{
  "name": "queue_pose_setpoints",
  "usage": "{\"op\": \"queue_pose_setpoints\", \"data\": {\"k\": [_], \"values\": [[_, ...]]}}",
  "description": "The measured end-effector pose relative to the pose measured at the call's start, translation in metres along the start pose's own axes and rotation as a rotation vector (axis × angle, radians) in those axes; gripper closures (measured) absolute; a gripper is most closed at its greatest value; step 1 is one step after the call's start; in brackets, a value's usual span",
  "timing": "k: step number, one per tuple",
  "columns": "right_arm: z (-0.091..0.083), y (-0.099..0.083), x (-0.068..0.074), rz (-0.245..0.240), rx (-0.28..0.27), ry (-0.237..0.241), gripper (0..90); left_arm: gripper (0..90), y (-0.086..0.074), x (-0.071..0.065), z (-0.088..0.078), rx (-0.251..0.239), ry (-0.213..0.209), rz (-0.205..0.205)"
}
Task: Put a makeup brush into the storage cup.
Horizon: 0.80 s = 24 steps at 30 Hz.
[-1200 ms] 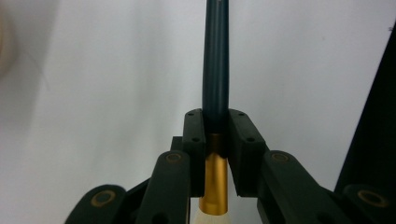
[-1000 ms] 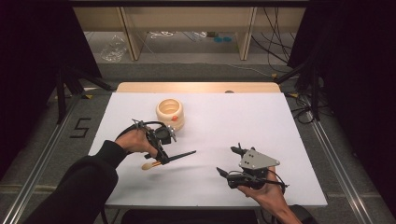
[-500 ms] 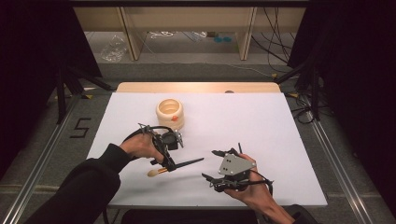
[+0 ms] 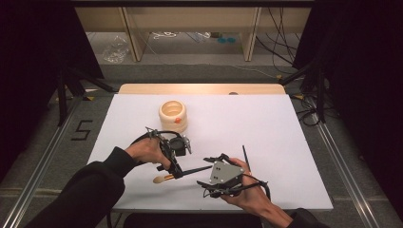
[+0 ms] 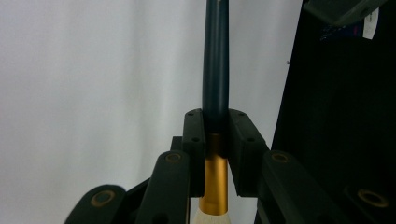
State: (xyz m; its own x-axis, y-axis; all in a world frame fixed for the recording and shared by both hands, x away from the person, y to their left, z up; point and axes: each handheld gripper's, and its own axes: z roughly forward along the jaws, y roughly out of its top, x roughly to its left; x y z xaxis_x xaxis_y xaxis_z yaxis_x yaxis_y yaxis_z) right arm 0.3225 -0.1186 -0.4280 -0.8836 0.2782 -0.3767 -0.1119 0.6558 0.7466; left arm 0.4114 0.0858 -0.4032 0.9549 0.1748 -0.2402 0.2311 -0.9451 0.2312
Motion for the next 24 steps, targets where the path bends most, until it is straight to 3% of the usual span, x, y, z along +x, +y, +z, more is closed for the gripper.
{"op": "queue_pose_setpoints", "data": {"k": [7,15,16,17,20,22,23,24], "values": [[0.012,0.007,0.005,-0.094,0.04,0.03,36.4,78.2,0.0,-0.002,0.0,0.008,-0.007,-0.006],[0.021,0.012,0.007,-0.188,0.069,0.033,42.8,78.2,0.004,-0.005,0.0,0.019,-0.022,0.005],[0.022,0.012,0.006,-0.23,0.061,0.034,44.2,78.2,0.004,-0.006,0.0,0.018,-0.022,0.002],[0.021,0.013,0.008,-0.198,0.073,0.032,45.2,78.2,0.005,-0.006,-0.001,0.02,-0.02,0.004],[0.023,0.014,0.01,-0.193,0.082,0.038,47.5,78.2,0.006,-0.007,-0.003,0.02,-0.019,0.006],[0.026,0.015,0.007,-0.256,0.072,0.035,49.7,78.2,0.007,-0.008,-0.004,0.02,-0.02,0.004],[0.026,0.015,0.008,-0.242,0.086,0.04,51.2,78.2,0.008,-0.008,-0.004,0.022,-0.018,0.005],[0.027,0.015,0.007,-0.27,0.091,0.036,52.2,78.2,0.008,-0.008,-0.005,0.025,-0.016,0.013]]}}
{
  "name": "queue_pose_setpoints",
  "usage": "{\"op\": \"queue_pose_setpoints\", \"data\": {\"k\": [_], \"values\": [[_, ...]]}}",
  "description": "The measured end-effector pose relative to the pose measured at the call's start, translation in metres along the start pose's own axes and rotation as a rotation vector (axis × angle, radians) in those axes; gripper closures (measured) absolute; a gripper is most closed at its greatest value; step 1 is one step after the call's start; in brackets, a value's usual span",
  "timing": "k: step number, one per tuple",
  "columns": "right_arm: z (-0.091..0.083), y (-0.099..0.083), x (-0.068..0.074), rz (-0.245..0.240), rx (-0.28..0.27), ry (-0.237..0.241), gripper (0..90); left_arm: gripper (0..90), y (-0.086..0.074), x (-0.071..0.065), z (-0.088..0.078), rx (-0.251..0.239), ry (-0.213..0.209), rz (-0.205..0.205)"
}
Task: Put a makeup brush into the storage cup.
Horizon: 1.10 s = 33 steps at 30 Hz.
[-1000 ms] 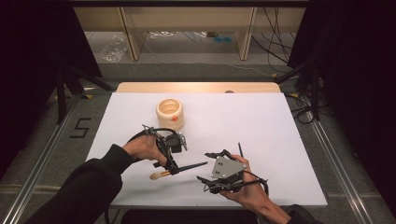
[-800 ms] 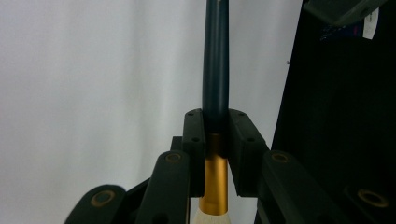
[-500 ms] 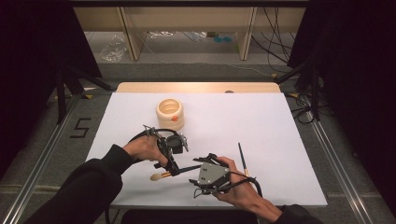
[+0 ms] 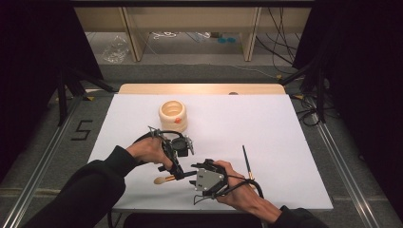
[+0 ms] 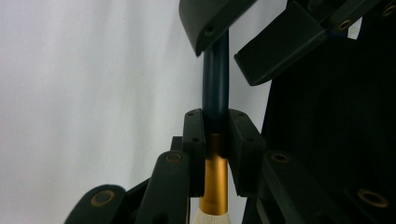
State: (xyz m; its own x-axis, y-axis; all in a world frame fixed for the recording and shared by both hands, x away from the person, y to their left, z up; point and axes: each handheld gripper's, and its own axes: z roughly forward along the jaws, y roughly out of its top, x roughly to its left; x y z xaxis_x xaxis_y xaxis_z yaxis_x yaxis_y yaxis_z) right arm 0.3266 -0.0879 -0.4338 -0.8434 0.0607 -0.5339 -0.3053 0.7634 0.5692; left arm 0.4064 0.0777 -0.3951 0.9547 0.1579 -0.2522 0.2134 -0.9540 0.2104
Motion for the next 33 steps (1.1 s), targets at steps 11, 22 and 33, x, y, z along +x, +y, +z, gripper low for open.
{"op": "queue_pose_setpoints", "data": {"k": [11,22,33], "values": [[0.0033,0.0005,-0.0014,-0.082,0.031,0.002,63.4,78.2,0.0013,-0.0019,-0.0009,0.014,-0.002,-0.005],[0.0066,0.0038,0.0005,-0.147,0.052,0.011,70.8,78.2,0.0063,-0.0032,0.0012,0.023,-0.01,-0.008],[0.0084,0.0033,0.0041,-0.135,0.082,0.018,75.1,78.2,0.0094,-0.0043,0.0039,0.032,-0.02,-0.013]]}}
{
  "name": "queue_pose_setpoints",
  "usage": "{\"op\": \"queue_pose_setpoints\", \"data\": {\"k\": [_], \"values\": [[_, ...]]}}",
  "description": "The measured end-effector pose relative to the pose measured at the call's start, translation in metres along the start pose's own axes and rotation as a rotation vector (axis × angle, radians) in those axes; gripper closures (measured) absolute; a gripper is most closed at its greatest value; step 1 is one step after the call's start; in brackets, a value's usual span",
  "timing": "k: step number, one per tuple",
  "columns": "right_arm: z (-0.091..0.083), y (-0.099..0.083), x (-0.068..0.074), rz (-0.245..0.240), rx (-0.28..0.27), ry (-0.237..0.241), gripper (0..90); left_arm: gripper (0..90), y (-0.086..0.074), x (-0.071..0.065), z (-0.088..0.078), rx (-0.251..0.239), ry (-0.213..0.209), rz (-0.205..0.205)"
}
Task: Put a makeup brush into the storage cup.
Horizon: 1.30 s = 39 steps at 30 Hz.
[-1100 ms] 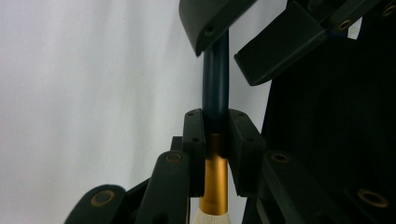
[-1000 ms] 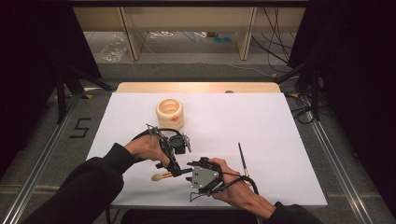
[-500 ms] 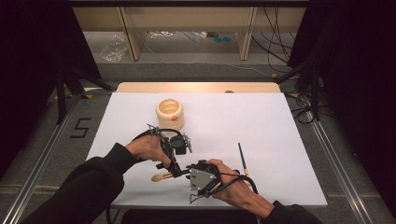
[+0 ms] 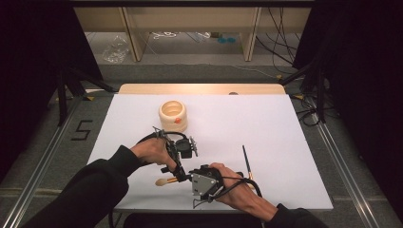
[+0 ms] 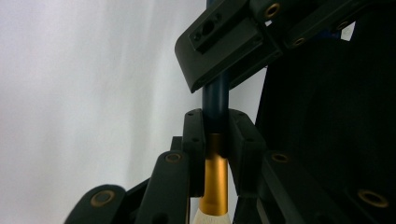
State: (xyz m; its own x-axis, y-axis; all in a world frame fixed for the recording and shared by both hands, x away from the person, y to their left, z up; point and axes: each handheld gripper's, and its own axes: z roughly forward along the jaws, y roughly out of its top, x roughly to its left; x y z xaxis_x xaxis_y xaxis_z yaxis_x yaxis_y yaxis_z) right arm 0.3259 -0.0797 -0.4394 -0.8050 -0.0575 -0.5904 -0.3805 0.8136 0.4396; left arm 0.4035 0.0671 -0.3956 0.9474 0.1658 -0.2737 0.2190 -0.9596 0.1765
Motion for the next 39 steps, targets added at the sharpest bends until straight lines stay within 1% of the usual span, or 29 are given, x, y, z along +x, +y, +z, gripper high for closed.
{"op": "queue_pose_setpoints", "data": {"k": [1,2,3,5,6,7,9,17,18,19,21,22,23,25,26,27,28,29,30,32,33,36,37,38,39], "values": [[-0.0002,0.0,0.0015,0.012,0.011,-0.006,75.5,78.1,0.0002,0.0,0.0003,-0.002,-0.001,-0.001],[0.0006,0.0001,0.0001,-0.012,0.005,-0.003,75.7,78.2,0.0004,-0.0001,0.0005,-0.001,-0.001,-0.003],[0.0013,0.0005,-0.0023,-0.053,-0.003,-0.012,75.9,78.1,0.0005,0.0001,0.0007,0.0,-0.001,-0.003],[0.0016,0.0005,-0.0022,-0.055,-0.002,-0.009,76.2,78.1,0.0008,0.0002,0.0009,0.003,-0.002,-0.007],[0.0026,0.0005,-0.0029,-0.071,-0.008,0.004,76.5,78.2,0.001,0.0003,0.0008,0.007,-0.003,-0.006],[0.0024,0.0005,-0.0023,-0.06,-0.002,-0.003,76.7,78.2,0.001,0.0003,0.001,0.006,-0.004,-0.008],[0.0025,0.0005,-0.0016,-0.055,0.0,-0.002,77.1,78.1,0.0012,0.0005,0.0012,0.007,-0.004,-0.012],[0.0028,0.0005,-0.0012,-0.06,0.005,0.0,78.0,78.0,0.0015,0.0005,0.0004,0.007,-0.009,-0.024],[0.0018,0.0001,0.0031,-0.004,0.027,0.016,78.2,78.1,0.0016,0.0004,0.0004,0.007,-0.011,-0.027],[0.0011,0.0002,0.0047,0.015,0.043,0.022,78.2,78.1,0.0016,0.0004,0.0004,0.007,-0.012,-0.03],[0.0027,0.0001,0.0024,-0.017,0.022,0.015,78.4,78.0,0.0017,0.0003,0.0005,0.011,-0.014,-0.038],[0.0025,0.0002,0.0031,-0.009,0.026,0.017,78.4,78.0,0.0019,0.0002,0.0008,0.01,-0.013,-0.041],[0.0045,0.0008,-0.0014,-0.077,-0.002,0.014,78.4,78.0,0.002,0.0002,0.001,0.009,-0.013,-0.043],[0.0045,0.0008,-0.0008,-0.072,0.004,0.014,78.5,78.0,0.0024,0.0001,0.0011,0.011,-0.013,-0.049],[0.005,0.0008,-0.0006,-0.066,0.01,0.026,78.5,78.0,0.0025,0.0002,0.0011,0.013,-0.013,-0.05],[0.0033,0.0004,0.0031,-0.016,0.03,0.02,78.5,78.0,0.0026,0.0,0.0012,0.011,-0.012,-0.051],[0.0031,0.0004,0.0034,-0.013,0.036,0.018,78.5,77.9,0.0027,0.0,0.0011,0.01,-0.011,-0.053],[0.0042,0.0005,0.0006,-0.052,0.019,0.016,78.5,77.9,0.0027,-0.0001,0.0011,0.01,-0.011,-0.054],[0.0051,0.0007,-0.0008,-0.073,0.009,0.021,78.5,77.8,0.0026,-0.0001,0.0011,0.012,-0.012,-0.054],[0.0051,0.0012,-0.0003,-0.07,0.005,0.02,78.6,77.8,0.0022,0.0001,0.0007,0.015,-0.016,-0.051],[0.0048,0.0018,-0.0005,-0.084,0.004,0.011,78.6,77.7,0.0019,0.0001,0.0006,0.013,-0.016,-0.053],[0.0051,0.0012,-0.0001,-0.07,0.008,0.019,78.6,77.3,0.0011,-0.0002,0.0005,0.01,-0.021,-0.058],[0.0051,0.0014,0.0,-0.072,0.008,0.015,78.6,77.2,0.0011,-0.0001,0.0006,0.01,-0.02,-0.055],[0.0053,0.0014,0.001,-0.061,0.013,0.024,78.6,77.0,0.001,0.0,0.0008,0.011,-0.019,-0.052],[0.0039,0.0012,0.0044,-0.021,0.028,0.017,78.6,76.7,0.0009,0.0,0.001,0.012,-0.02,-0.051]]}}
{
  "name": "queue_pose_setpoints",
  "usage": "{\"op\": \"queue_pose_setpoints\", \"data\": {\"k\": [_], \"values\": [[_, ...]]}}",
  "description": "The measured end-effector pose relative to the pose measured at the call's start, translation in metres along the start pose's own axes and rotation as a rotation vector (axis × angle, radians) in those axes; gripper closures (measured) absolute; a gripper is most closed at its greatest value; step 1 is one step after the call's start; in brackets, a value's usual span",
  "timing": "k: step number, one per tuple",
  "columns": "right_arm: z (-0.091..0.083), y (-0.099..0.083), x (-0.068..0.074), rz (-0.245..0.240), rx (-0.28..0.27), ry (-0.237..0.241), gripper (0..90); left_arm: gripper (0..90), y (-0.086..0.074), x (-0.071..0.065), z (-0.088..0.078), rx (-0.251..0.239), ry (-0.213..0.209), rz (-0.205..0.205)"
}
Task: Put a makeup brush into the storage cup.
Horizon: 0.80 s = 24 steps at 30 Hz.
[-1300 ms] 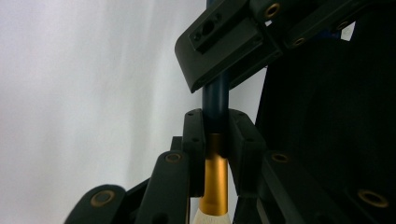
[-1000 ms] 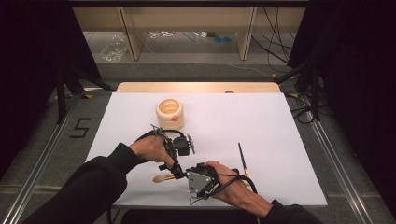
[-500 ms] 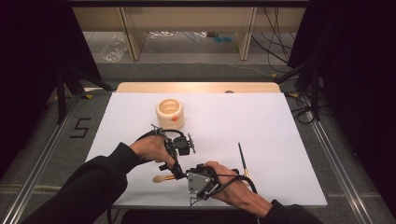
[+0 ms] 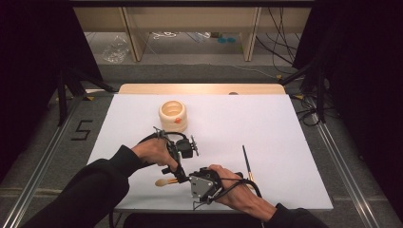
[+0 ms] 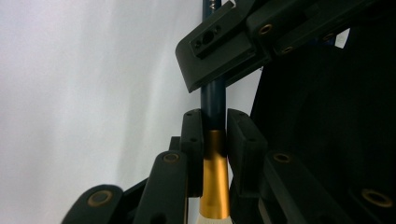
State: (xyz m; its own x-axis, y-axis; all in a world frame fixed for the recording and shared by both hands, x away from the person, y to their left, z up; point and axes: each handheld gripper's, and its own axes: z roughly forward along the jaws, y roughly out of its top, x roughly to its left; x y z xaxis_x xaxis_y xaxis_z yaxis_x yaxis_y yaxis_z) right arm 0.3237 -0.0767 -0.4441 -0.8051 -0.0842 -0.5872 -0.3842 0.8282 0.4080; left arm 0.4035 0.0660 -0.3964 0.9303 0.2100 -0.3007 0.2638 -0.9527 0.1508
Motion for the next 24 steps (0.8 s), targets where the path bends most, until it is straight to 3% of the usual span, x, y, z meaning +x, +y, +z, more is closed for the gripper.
{"op": "queue_pose_setpoints", "data": {"k": [5,7,11,12,17,18,20,21,24], "values": [[0.0,0.0,0.0,0.003,0.009,-0.002,78.7,73.7,-0.001,0.0,0.0,-0.01,-0.008,-0.012],[0.001,0.0,-0.004,-0.05,-0.006,-0.013,78.8,72.2,-0.001,0.002,-0.001,-0.011,0.0,-0.007],[0.001,-0.002,-0.004,-0.031,0.01,-0.002,78.9,67.2,-0.004,0.002,-0.006,-0.037,0.011,-0.014],[-0.001,-0.002,0.0,0.024,0.033,-0.003,78.9,66.4,-0.005,0.002,-0.008,-0.047,0.012,-0.016],[-0.002,-0.005,-0.003,0.032,0.035,-0.008,78.9,62.1,-0.011,-0.001,-0.025,-0.107,0.054,-0.014],[-0.002,-0.006,-0.007,-0.01,0.02,-0.014,78.9,61.8,-0.014,-0.002,-0.029,-0.135,0.06,-0.024],[-0.003,-0.007,-0.009,-0.001,0.015,-0.014,78.9,60.0,-0.018,-0.002,-0.033,-0.159,0.082,-0.035],[-0.004,-0.008,-0.01,0.017,0.017,-0.022,78.9,58.3,-0.021,0.0,-0.037,-0.143,0.099,-0.009],[-0.006,-0.013,-0.014,0.035,0.016,-0.025,78.9,55.0,-0.031,-0.001,-0.046,-0.181,0.121,-0.019]]}}
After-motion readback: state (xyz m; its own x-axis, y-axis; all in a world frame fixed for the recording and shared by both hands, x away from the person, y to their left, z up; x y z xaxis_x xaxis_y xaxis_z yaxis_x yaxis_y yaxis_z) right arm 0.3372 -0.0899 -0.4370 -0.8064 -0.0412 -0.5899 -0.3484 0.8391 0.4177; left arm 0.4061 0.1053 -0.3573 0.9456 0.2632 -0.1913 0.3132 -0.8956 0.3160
